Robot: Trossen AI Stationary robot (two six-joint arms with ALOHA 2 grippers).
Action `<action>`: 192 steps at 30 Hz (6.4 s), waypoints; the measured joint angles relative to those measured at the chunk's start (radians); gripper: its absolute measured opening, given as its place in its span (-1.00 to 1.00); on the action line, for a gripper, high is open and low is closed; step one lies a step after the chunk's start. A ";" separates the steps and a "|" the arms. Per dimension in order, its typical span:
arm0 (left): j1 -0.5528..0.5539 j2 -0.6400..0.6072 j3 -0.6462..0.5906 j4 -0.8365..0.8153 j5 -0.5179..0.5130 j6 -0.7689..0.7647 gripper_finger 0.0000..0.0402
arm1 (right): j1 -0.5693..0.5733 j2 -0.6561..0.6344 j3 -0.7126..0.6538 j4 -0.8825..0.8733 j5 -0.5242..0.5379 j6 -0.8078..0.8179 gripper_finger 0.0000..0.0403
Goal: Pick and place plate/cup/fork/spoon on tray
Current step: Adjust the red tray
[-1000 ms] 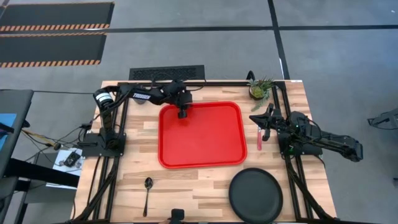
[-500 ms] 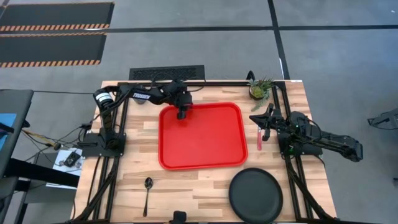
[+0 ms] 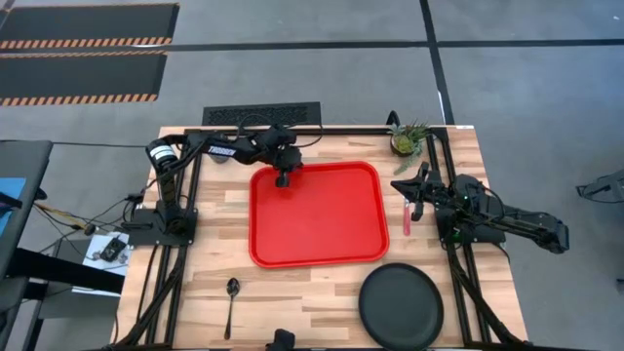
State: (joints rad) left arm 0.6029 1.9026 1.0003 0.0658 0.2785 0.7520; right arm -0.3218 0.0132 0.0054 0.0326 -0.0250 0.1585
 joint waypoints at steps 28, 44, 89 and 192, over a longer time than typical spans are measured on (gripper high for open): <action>-0.176 -0.283 -0.087 -0.180 0.031 -0.478 -1.00 | 0.000 0.000 0.000 0.001 0.000 0.000 -0.83; -0.449 -0.483 -0.320 -0.038 -0.292 -1.063 -1.00 | 0.000 0.000 0.000 0.001 0.000 0.000 -0.83; -0.453 -0.512 -0.333 0.236 -0.395 -1.294 -0.97 | 0.000 0.000 0.000 0.002 0.000 0.000 -0.83; -0.540 -1.067 -0.778 0.208 -0.685 -1.341 -1.00 | 0.002 1.096 0.262 -0.104 -0.080 0.907 -0.50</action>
State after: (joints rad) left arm 0.0628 0.8356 0.2222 0.2737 -0.4068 -0.5886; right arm -0.3202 1.1090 0.2672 -0.0718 -0.1053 1.0650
